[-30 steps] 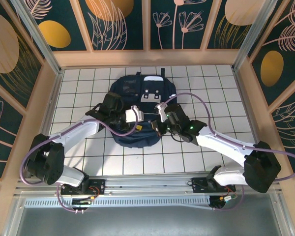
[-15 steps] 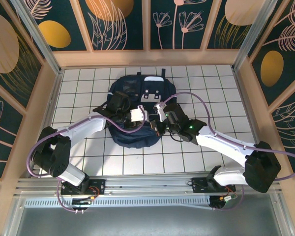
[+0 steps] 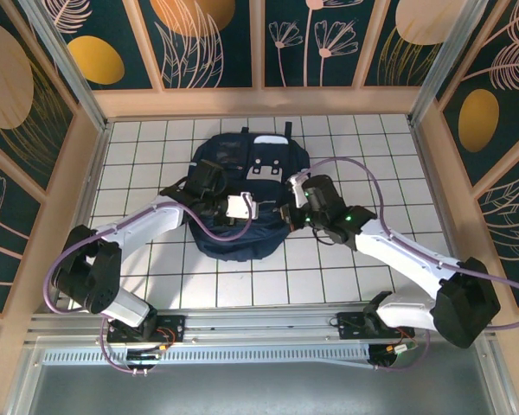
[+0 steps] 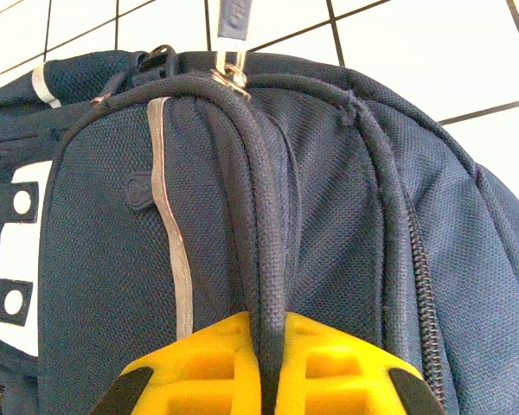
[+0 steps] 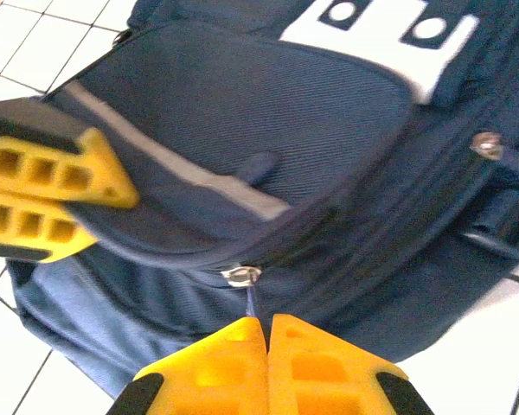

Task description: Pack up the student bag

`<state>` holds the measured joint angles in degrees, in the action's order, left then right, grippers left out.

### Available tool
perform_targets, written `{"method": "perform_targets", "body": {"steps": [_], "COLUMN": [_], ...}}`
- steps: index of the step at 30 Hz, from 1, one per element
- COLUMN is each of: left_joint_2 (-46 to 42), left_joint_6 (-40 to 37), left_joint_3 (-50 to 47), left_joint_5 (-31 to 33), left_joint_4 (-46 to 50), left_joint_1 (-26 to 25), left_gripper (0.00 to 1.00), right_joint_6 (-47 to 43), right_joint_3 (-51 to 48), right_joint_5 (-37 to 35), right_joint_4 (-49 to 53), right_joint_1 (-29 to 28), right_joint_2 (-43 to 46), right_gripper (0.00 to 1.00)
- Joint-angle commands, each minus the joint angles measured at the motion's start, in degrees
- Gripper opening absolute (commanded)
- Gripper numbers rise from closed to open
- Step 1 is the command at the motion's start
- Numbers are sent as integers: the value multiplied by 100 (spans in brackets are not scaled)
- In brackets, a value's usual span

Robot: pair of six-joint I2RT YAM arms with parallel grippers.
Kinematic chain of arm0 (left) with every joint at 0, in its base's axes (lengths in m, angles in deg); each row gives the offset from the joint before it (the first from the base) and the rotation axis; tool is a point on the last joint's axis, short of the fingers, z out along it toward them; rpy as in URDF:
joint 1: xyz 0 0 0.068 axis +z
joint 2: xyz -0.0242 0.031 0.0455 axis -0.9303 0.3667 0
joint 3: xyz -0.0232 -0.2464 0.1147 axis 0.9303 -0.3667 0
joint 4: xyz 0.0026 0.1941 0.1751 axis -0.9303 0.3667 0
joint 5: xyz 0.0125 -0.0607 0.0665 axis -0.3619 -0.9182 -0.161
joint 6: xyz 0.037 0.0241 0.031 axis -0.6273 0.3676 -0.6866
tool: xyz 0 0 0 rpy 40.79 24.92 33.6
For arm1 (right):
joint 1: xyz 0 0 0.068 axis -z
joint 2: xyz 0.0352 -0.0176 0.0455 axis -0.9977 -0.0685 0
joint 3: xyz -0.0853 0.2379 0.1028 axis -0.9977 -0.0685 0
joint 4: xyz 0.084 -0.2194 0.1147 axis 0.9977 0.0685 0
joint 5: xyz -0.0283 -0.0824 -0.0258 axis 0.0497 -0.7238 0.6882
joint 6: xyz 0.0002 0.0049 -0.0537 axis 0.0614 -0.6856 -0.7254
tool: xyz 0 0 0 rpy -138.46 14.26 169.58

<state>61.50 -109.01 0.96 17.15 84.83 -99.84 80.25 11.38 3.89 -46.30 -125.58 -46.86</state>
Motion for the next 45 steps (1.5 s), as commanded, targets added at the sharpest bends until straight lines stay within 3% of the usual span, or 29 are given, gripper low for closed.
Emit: {"method": "perform_targets", "body": {"steps": [1,10,21,22,23,25,26,27,28,31,35,39,40,43,45], "left_joint_2": [-394,-829,-879,-908,-942,-1061,-1169,-1266,-1404,-1770,-2150,-1937,-1811,-1555,-1504], "left_joint_6": [-439,-591,-298,-173,28,904,1403,1794,2225,3836,6170,7865,8263,8672,8876], "left_joint_3": [-39,-501,-702,-741,-767,-813,-810,-810,-806,-664,-356,136,160,-33,-339], "left_joint_5": [-607,-1344,-1310,-1248,-1186,-947,-821,-697,-534,439,2896,2950,3042,3035,2848], "left_joint_4": [483,256,-145,-290,-458,-983,-1230,-1396,-1545,-1663,-1106,404,765,1266,1249], "left_joint_1": [61,60,59,63,59,64,60,60,61,64,142,937,1125,1321,1389], "left_gripper": [0,0,0,0,4,40,53,92,99,99,99,99,99,99,99], "right_joint_6": [-333,-420,-391,-353,-302,-216,-166,-138,-119,37,613,1299,1399,1858,2257], "right_joint_3": [-138,-399,-292,-265,-218,-80,35,157,287,772,1301,1550,1496,1102,687], "right_joint_5": [-462,-5,216,138,38,-91,-126,-122,-96,-193,-303,-178,-16,-44,312], "right_joint_4": [161,-946,-1127,-1047,-949,-733,-603,-485,-349,-7,272,608,627,721,642], "right_joint_1": [389,998,1217,1231,1250,1317,1384,1439,1506,1586,1665,1721,1700,1552,1517], "right_joint_2": [165,-262,-868,-834,-791,-728,-719,-726,-765,-988,-1322,-1594,-1639,-1591,-1424], "right_gripper": [0,0,0,2,12,33,41,45,49,58,66,75,99,99,99]}}
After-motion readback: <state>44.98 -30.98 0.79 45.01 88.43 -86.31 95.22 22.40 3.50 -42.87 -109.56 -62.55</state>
